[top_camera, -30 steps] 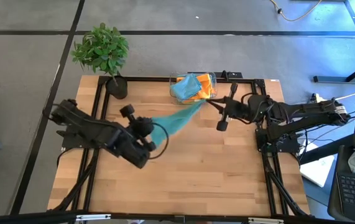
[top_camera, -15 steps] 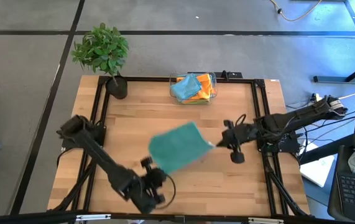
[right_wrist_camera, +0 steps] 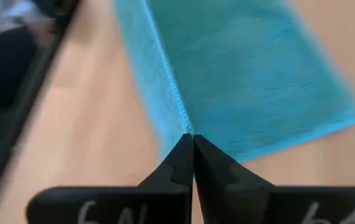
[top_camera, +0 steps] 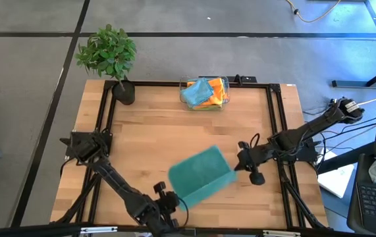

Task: Fold microfiber towels
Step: Fold the blue microfiber towel

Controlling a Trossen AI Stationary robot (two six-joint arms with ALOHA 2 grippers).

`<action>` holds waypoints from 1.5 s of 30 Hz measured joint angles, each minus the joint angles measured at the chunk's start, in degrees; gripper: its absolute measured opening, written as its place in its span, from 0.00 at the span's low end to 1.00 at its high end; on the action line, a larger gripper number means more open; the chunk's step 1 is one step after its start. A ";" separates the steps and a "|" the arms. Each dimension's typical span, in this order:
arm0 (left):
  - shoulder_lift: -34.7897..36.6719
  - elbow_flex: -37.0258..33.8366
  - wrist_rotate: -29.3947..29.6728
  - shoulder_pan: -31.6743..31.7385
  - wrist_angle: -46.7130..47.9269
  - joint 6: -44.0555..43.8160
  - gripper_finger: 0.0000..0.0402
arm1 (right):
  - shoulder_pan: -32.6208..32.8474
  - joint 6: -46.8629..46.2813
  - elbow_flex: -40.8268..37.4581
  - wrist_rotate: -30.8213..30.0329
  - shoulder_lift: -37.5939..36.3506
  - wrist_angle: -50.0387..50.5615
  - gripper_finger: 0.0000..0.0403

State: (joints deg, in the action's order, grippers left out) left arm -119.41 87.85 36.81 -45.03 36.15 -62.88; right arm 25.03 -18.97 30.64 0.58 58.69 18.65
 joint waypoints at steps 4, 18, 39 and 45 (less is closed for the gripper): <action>1.33 -0.02 2.05 0.80 10.09 -2.00 0.00 | -1.45 5.51 -0.01 -9.28 0.07 -1.50 0.03; 2.16 -2.15 0.61 4.20 18.90 -6.10 0.00 | -7.38 13.63 -0.03 -17.22 8.11 -5.87 0.03; -2.24 -2.43 -1.36 7.38 20.53 -9.00 0.00 | -8.91 14.76 -0.10 -28.19 24.26 -16.10 0.03; -2.15 -2.43 -0.28 7.23 20.86 -9.06 0.00 | -9.26 14.19 -0.08 -30.34 24.26 -16.76 0.05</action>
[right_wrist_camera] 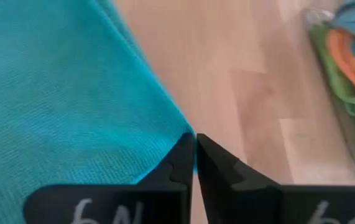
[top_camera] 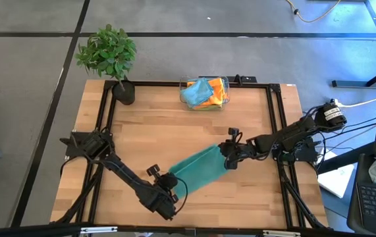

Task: Fold microfiber towels
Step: Fold the blue microfiber towel

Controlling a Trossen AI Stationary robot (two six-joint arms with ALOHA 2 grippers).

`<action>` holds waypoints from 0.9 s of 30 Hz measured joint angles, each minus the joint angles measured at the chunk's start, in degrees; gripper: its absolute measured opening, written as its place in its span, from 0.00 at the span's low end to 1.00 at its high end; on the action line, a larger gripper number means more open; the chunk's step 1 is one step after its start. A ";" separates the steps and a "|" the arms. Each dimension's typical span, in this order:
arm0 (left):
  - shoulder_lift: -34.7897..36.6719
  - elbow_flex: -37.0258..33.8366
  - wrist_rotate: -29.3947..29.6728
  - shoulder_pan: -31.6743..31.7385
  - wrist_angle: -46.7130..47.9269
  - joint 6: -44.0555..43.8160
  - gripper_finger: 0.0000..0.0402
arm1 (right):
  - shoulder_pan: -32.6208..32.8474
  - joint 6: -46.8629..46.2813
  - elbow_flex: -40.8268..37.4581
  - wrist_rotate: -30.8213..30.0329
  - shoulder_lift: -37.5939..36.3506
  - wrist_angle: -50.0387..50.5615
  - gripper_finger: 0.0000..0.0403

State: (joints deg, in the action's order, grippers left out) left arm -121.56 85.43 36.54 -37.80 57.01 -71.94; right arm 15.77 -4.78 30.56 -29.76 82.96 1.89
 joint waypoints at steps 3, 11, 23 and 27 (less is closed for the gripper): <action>0.00 0.00 0.37 -0.07 2.39 -2.19 0.00 | -0.38 -1.98 -0.01 -2.85 0.00 -0.07 0.09; 0.00 0.02 1.89 -0.46 4.09 -4.00 0.00 | -1.01 -1.58 0.00 -6.11 0.00 -0.09 0.14; 0.00 0.49 -1.42 0.17 9.24 -5.95 0.26 | 1.40 -0.31 0.01 -0.47 -0.34 -1.36 0.14; 0.04 5.29 -1.96 -0.65 16.07 -7.02 0.33 | 5.10 2.18 0.03 9.33 -0.66 -6.31 0.14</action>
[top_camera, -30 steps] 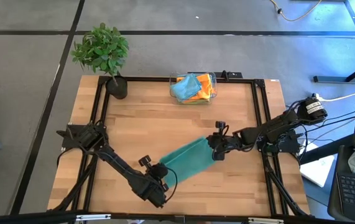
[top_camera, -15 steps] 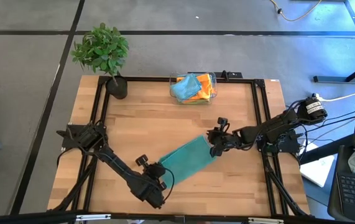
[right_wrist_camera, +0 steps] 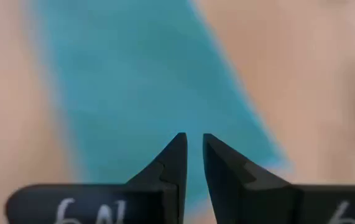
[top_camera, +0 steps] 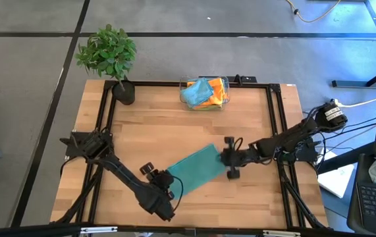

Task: Fold microfiber towels
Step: Fold the blue microfiber towel

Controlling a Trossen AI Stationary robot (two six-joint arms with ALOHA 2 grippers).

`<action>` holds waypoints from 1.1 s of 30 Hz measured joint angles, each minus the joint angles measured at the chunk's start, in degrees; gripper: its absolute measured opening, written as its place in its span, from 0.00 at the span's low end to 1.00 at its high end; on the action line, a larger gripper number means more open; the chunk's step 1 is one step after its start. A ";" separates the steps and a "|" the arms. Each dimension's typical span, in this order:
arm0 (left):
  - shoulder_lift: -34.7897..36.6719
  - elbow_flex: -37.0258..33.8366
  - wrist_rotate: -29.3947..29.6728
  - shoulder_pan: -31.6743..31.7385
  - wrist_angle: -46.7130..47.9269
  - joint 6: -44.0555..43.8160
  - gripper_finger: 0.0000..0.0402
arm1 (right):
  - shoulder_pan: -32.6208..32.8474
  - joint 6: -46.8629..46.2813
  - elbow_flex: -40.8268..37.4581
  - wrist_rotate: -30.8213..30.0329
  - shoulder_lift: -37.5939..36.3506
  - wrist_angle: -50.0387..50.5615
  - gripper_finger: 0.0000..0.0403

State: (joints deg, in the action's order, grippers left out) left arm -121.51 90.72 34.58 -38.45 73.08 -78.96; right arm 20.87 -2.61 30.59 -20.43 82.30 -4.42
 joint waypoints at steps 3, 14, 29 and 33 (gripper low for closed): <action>0.07 5.06 1.27 -1.63 0.99 1.75 0.34 | 2.87 -1.95 0.01 9.04 0.18 -7.21 0.14; 0.07 0.61 12.40 -5.52 -24.75 27.61 0.31 | 9.78 -7.80 0.07 11.41 2.07 -6.92 0.14; 0.32 -11.90 2.33 -0.97 -34.10 16.51 0.31 | -0.99 4.35 0.31 -0.92 11.37 -1.81 0.14; 0.12 -11.89 1.52 -1.39 -40.61 10.32 0.31 | -3.63 5.88 0.05 -3.96 9.44 -0.37 0.14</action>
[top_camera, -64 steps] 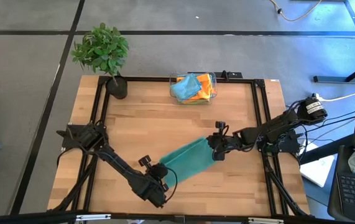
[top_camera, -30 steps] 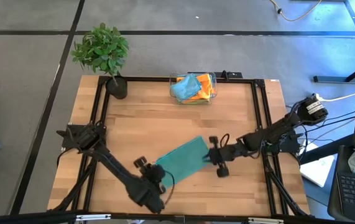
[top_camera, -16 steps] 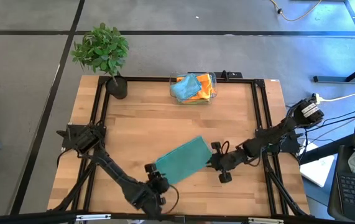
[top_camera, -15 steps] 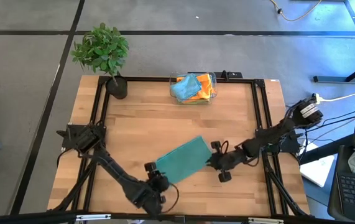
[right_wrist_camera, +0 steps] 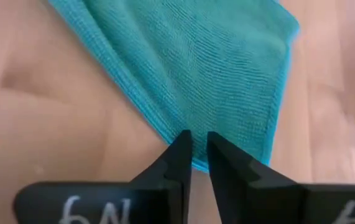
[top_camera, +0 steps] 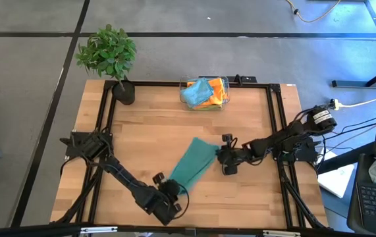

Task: Fold microfiber towels
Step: Fold the blue microfiber towel

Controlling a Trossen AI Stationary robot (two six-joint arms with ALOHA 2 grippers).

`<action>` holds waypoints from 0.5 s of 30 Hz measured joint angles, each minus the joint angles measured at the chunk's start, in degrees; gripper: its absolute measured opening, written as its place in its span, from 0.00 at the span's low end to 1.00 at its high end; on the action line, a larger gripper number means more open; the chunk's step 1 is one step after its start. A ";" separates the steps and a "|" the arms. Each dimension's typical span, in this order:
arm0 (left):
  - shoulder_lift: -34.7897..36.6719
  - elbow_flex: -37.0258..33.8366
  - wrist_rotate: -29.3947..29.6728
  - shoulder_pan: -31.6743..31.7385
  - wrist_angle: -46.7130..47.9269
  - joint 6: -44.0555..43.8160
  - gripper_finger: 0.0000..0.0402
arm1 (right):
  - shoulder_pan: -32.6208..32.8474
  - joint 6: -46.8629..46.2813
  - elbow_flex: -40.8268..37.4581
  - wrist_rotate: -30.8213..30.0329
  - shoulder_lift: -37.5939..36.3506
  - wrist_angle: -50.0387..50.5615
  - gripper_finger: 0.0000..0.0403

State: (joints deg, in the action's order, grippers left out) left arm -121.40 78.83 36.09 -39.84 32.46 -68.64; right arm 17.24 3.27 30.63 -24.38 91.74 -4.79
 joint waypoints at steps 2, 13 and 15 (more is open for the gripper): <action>-0.12 0.33 -0.06 -0.11 -3.19 -2.57 0.31 | -0.27 -0.08 -0.12 0.10 -1.78 2.45 0.14; -0.16 0.50 8.37 -0.97 -12.76 4.73 0.31 | 9.37 -9.08 1.42 13.96 -19.02 4.74 0.14; -0.16 0.50 8.62 -0.62 -12.55 5.33 0.31 | 12.90 -11.07 0.38 17.77 -18.44 -2.94 0.14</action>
State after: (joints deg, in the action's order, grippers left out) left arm -121.56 79.33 44.72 -40.45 19.92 -63.31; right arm 30.14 -7.80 31.02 -6.61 73.30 -7.73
